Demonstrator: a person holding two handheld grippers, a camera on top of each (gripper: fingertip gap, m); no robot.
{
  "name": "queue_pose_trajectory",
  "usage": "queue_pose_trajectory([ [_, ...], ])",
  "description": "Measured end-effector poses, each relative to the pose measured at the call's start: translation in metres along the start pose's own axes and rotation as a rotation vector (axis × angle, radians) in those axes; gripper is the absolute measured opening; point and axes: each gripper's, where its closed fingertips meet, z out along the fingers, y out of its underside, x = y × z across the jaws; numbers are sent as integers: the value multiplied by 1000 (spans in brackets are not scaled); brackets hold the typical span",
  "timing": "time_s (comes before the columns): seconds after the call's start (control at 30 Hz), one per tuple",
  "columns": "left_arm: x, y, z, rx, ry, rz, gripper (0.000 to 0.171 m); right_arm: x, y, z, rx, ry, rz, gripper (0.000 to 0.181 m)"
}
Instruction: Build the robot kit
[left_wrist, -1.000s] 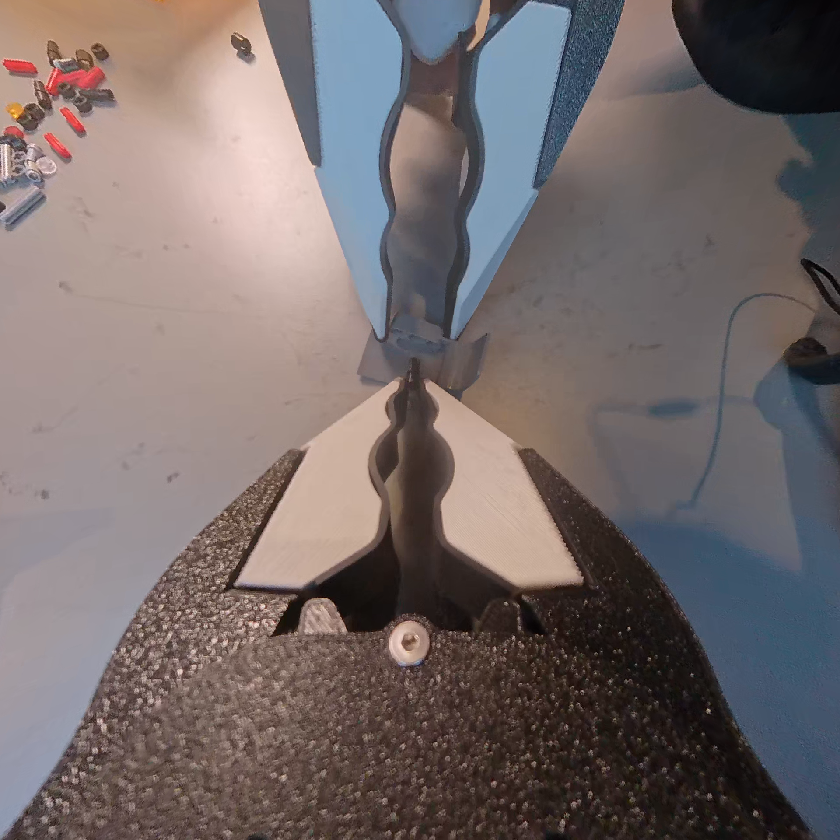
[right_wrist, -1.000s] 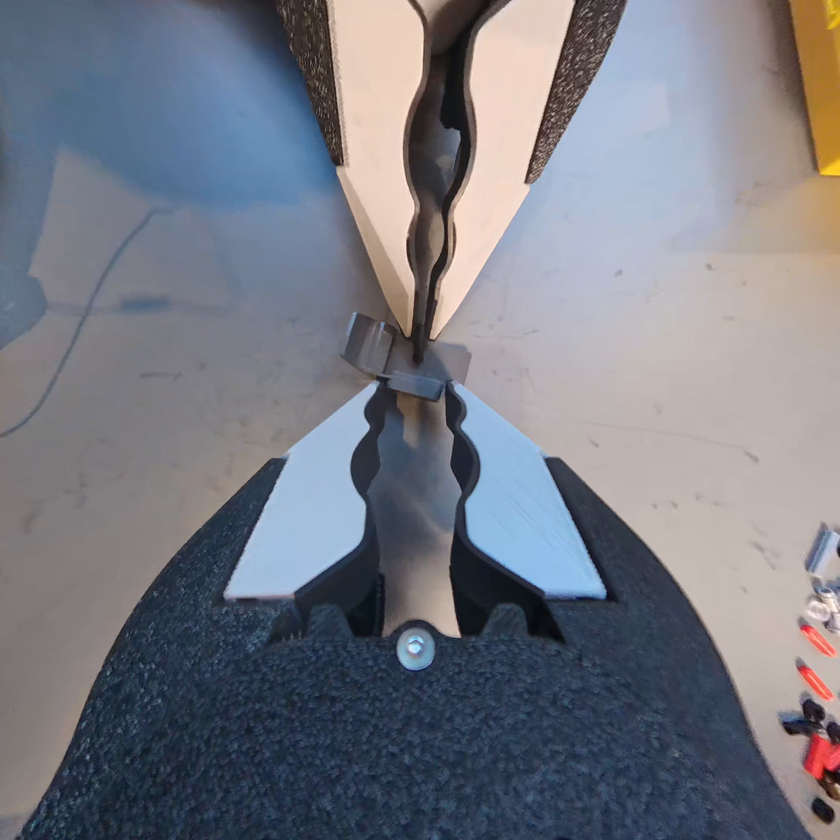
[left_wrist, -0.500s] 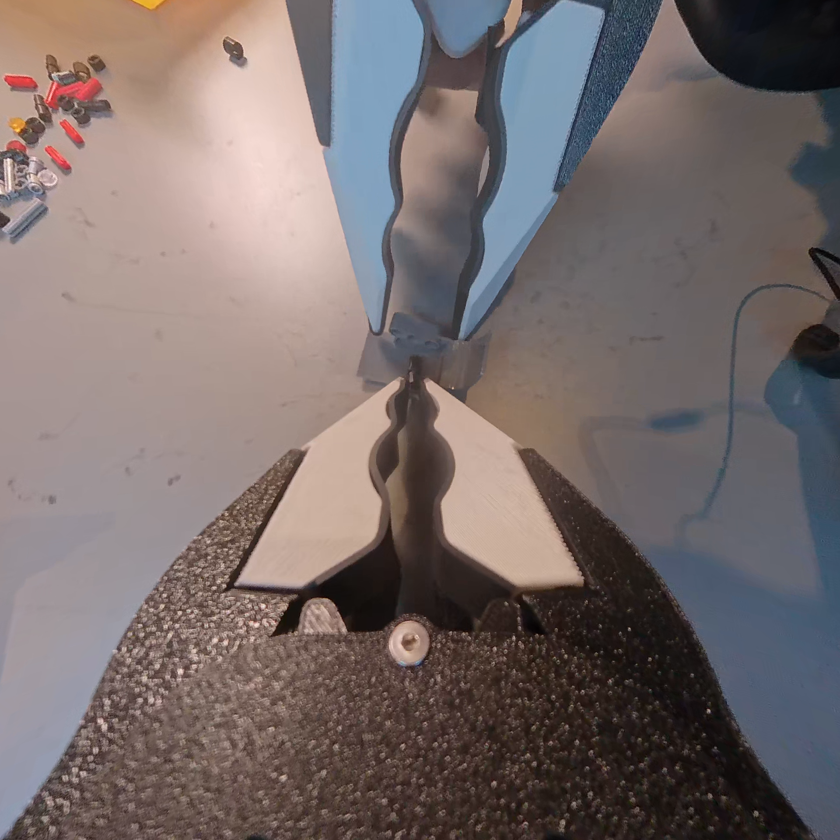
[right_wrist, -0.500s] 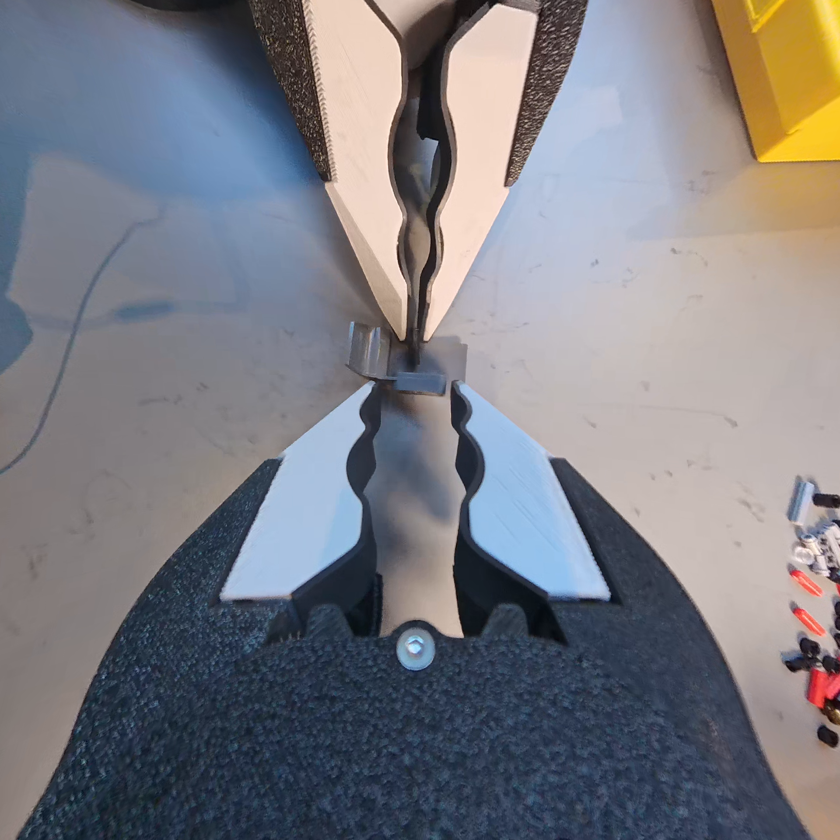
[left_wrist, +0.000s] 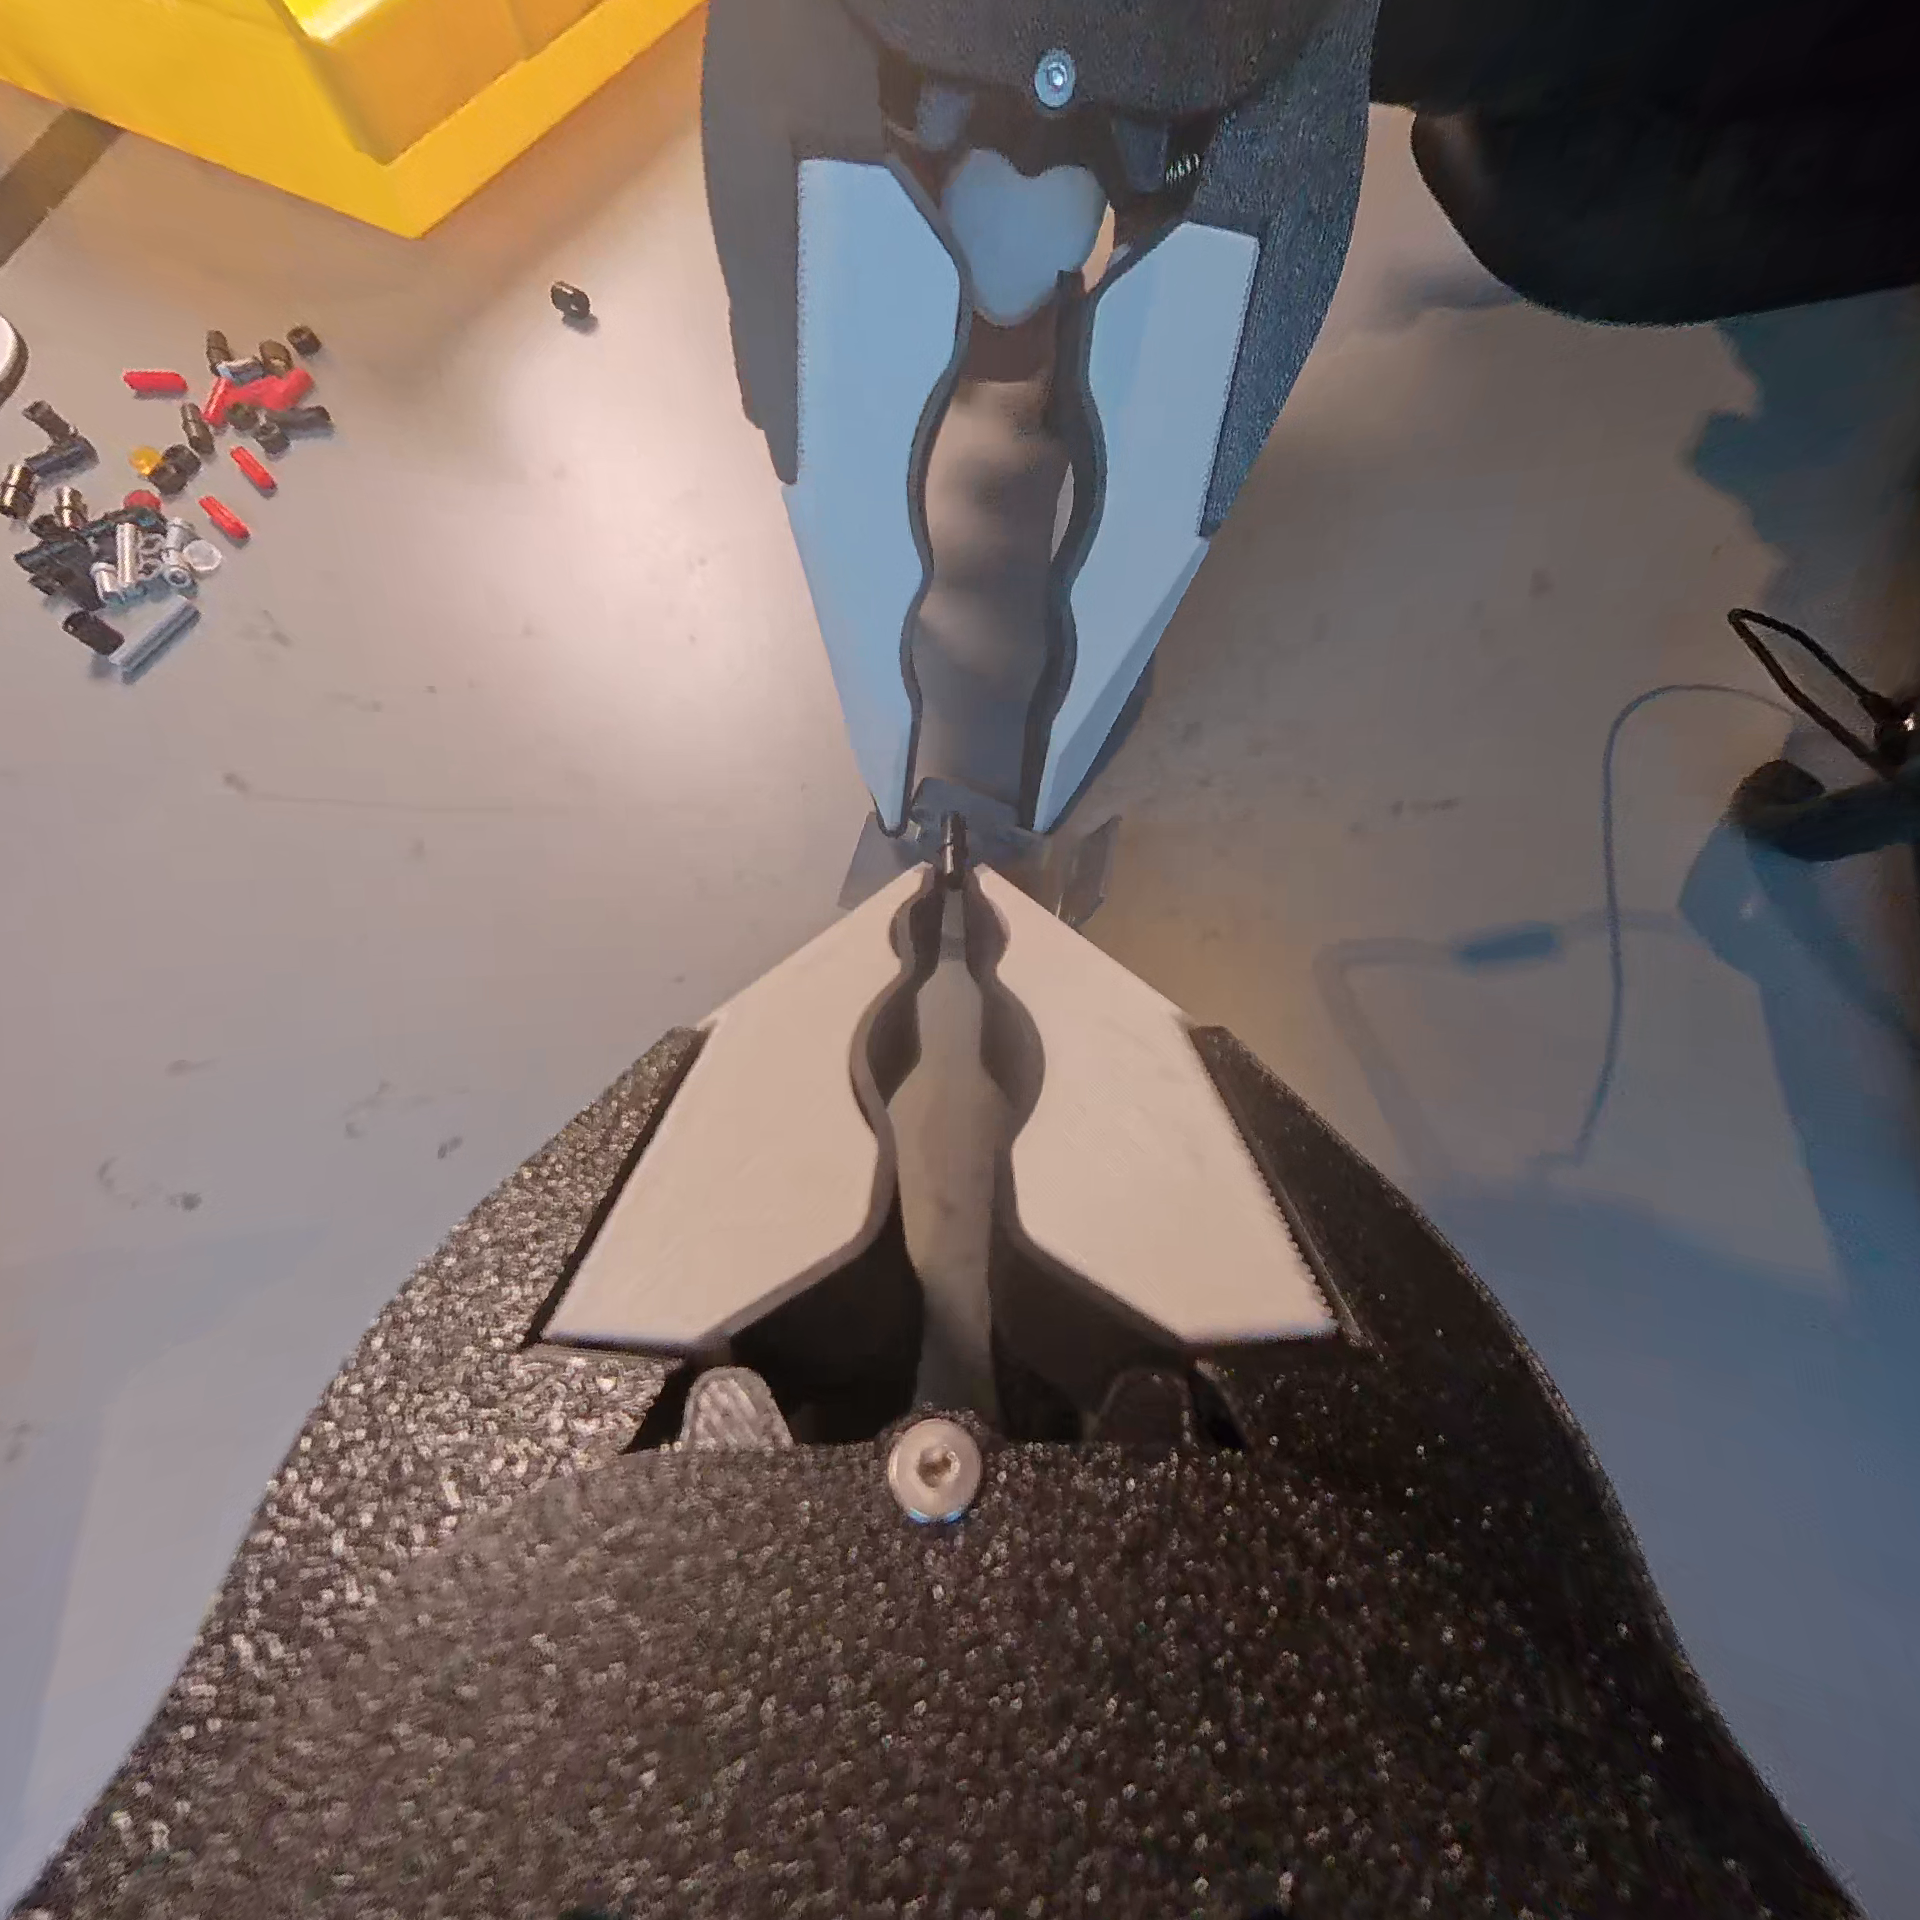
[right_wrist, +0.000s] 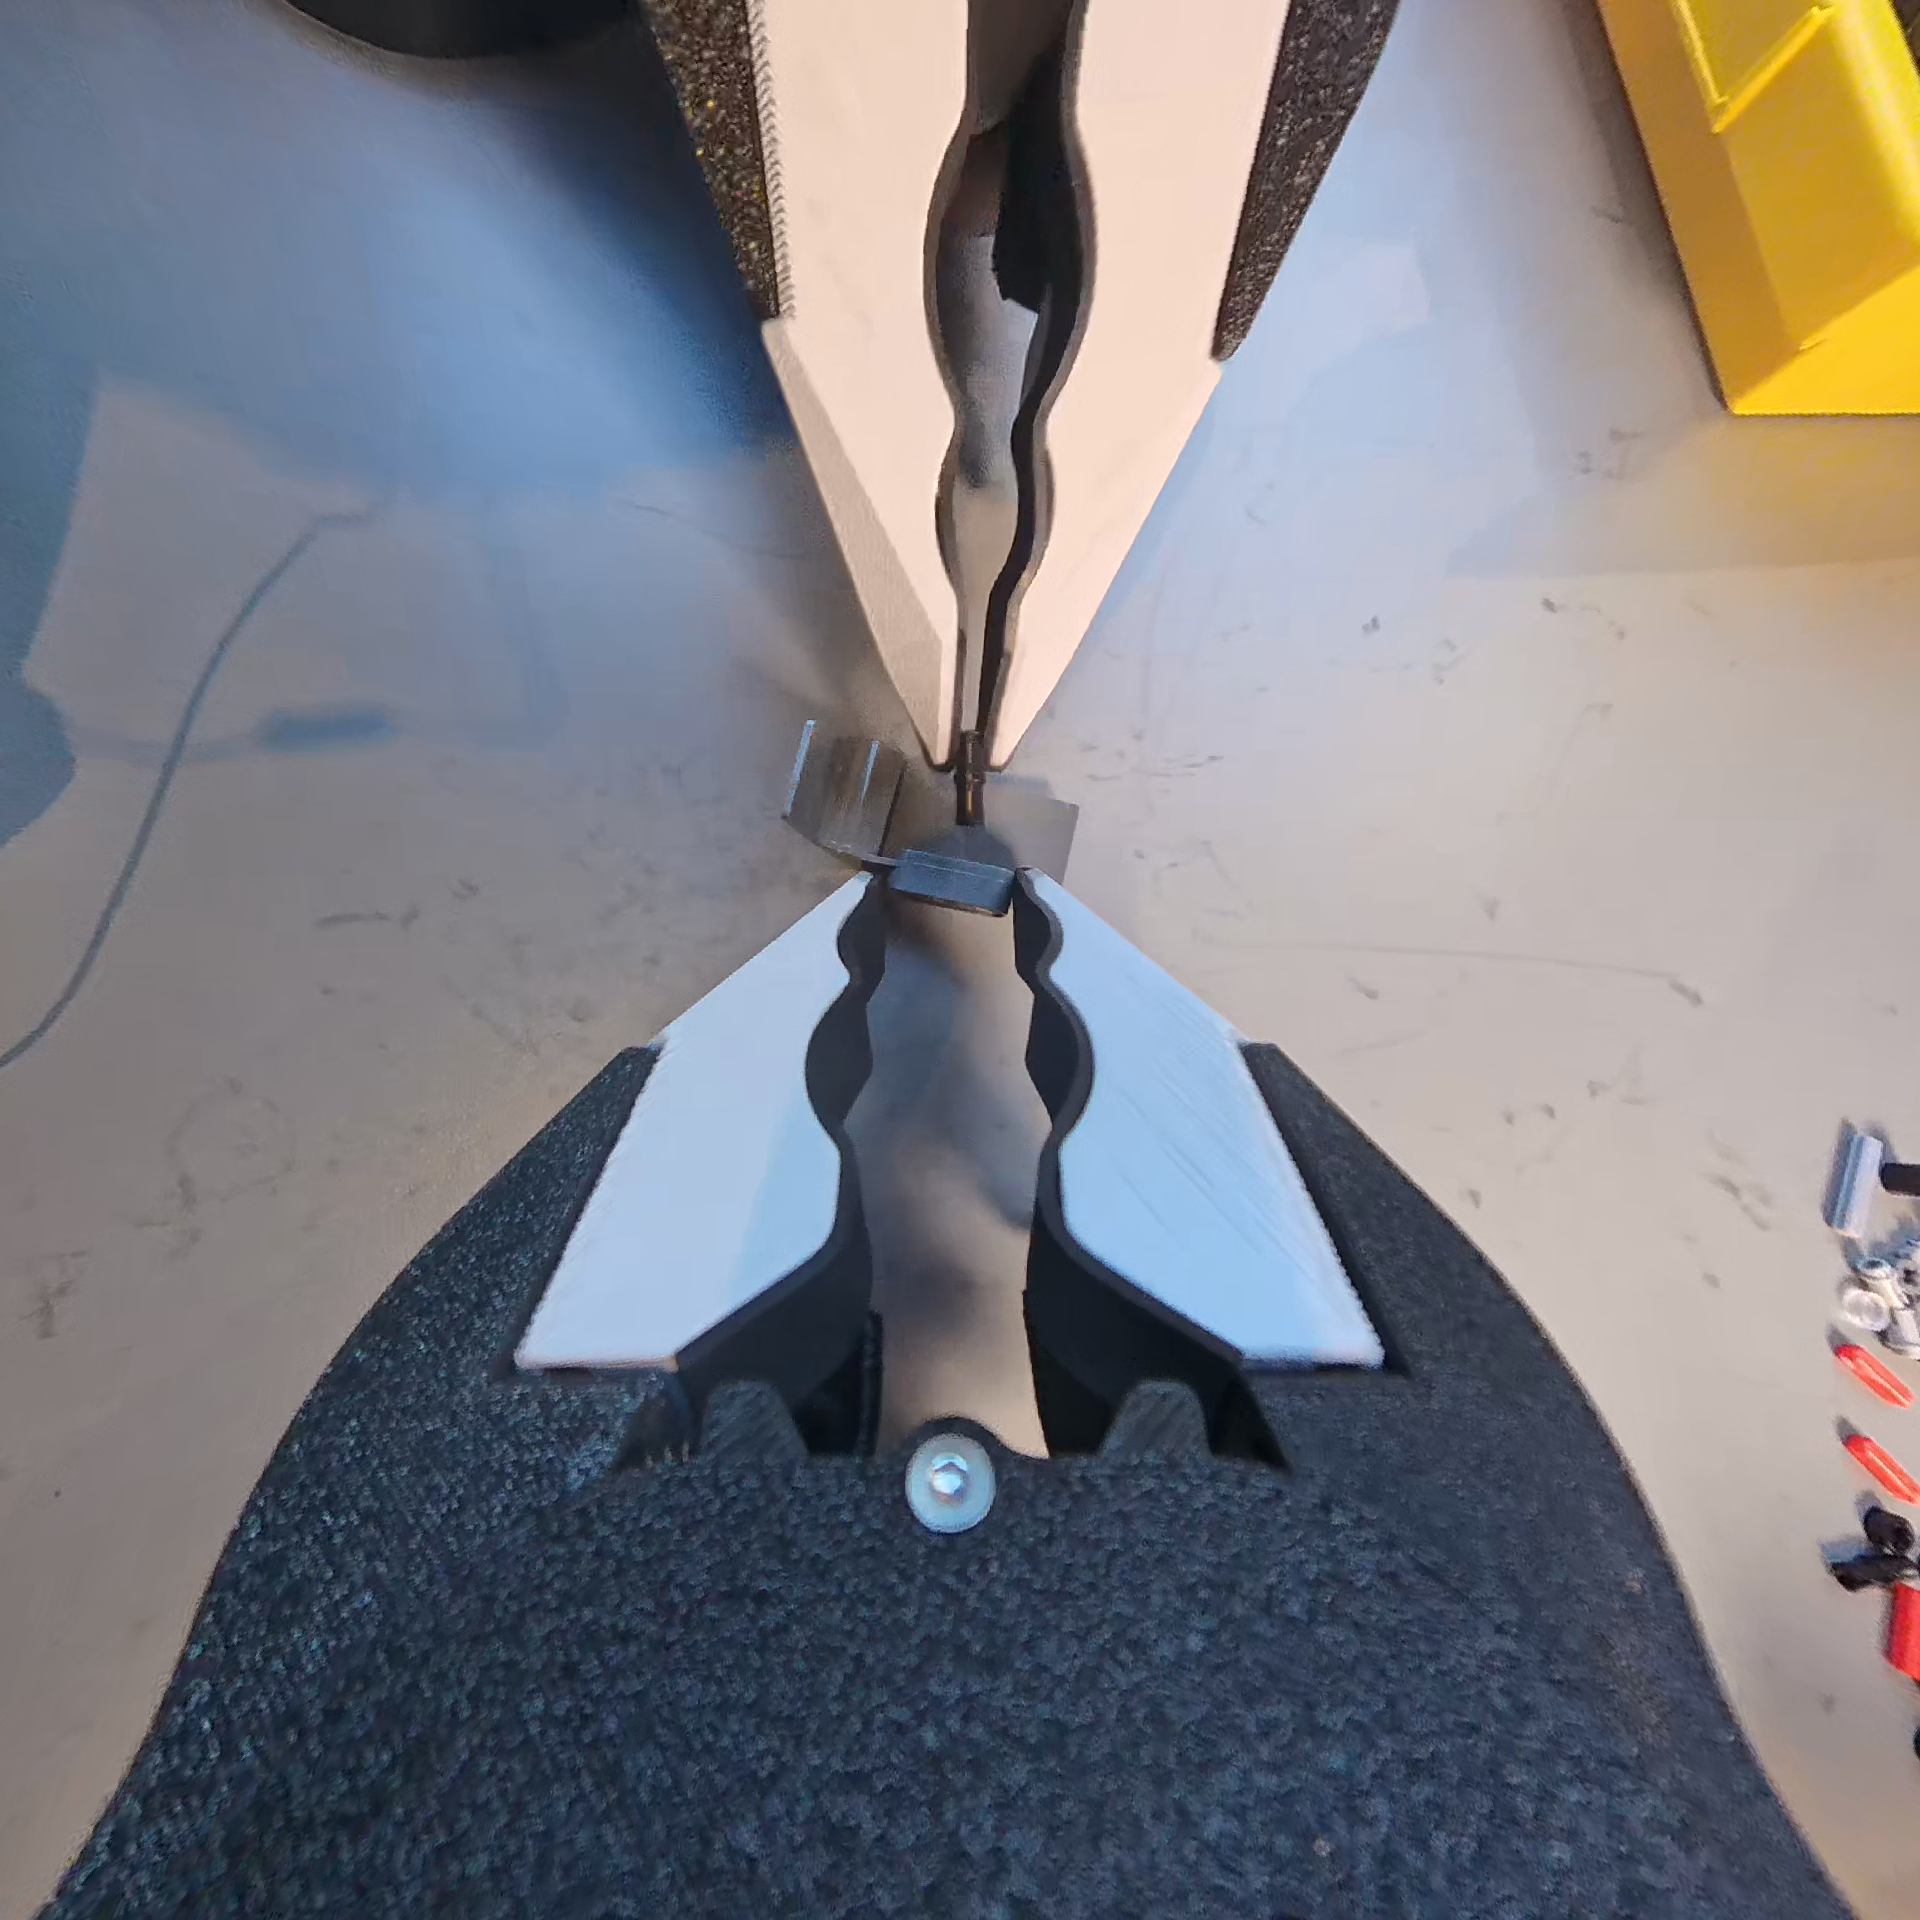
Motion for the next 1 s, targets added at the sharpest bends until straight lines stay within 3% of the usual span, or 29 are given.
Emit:
queue_pose_trajectory([
  [0.23,2,-1,3,-7,-2,41,2,-5,-4,-2,89,-29,-30,23],
  [0.77,1,7,10,-116,11,129,2,-9,-3,0,65,-44,-74,23],
  [1.0,0,6,10,-154,112,40,2,-8,-3,0,25,-76,-83,23],
])
